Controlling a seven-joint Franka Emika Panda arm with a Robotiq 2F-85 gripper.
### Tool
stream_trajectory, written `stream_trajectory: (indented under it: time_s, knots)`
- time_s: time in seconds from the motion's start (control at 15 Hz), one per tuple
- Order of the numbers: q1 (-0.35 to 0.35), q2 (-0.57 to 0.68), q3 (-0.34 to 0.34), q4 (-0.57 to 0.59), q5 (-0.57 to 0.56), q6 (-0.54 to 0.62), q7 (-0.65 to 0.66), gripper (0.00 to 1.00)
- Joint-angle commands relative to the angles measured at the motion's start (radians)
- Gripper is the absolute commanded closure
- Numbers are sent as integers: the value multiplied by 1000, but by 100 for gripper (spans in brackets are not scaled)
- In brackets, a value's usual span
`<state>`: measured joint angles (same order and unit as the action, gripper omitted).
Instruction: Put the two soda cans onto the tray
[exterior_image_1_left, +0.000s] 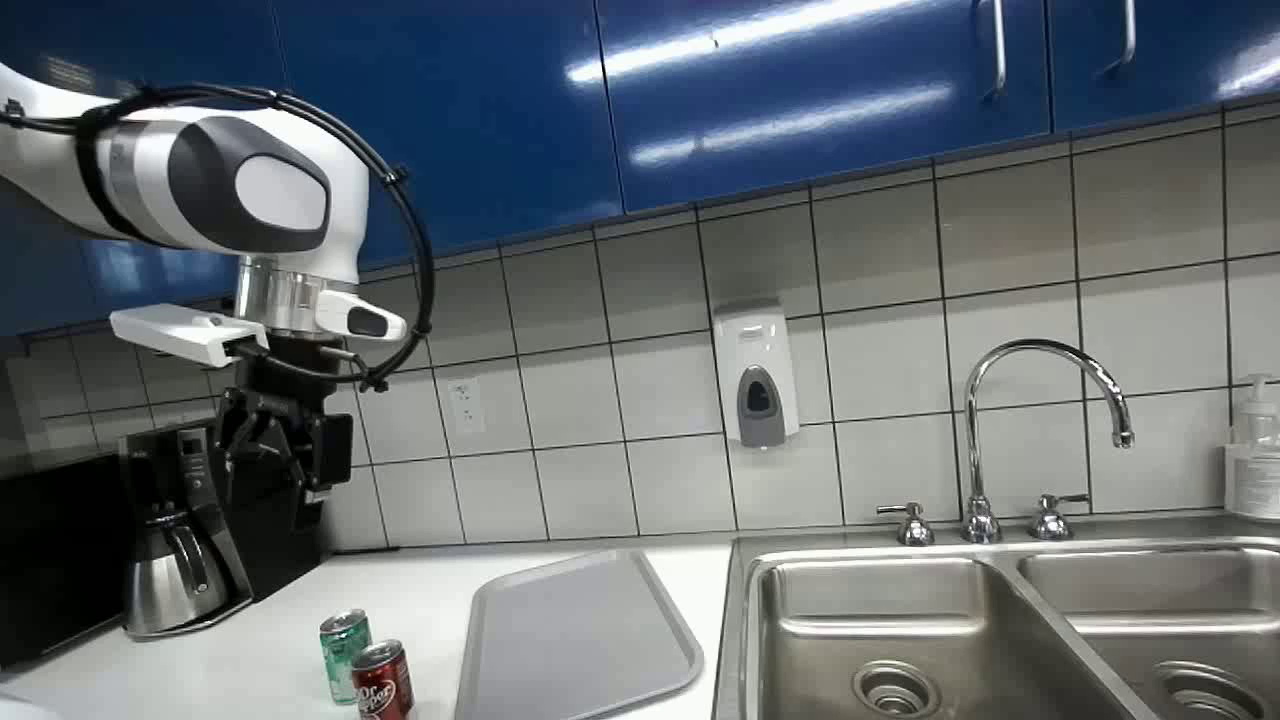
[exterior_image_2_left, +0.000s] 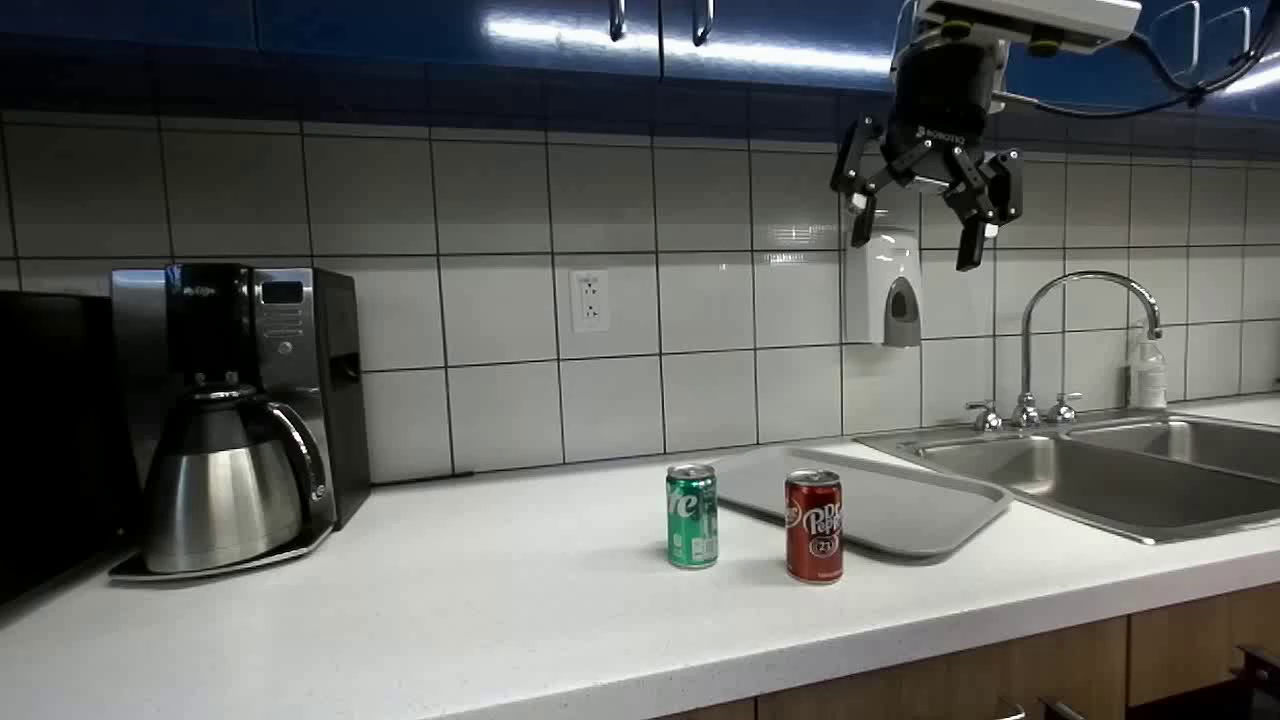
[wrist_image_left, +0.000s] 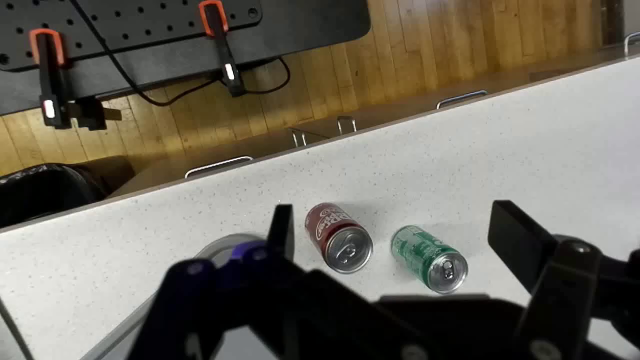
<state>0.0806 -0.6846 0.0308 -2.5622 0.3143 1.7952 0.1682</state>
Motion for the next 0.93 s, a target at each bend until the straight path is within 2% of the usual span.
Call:
stream_trajectory:
  time_s: [0.0, 0.4, 0.87]
  knots:
    - [-17, 1, 13, 2, 8, -4, -8, 0]
    - [-9, 13, 22, -1, 11, -1, -9, 0]
    - [-5, 14, 68, -37, -1, 62, 5, 0]
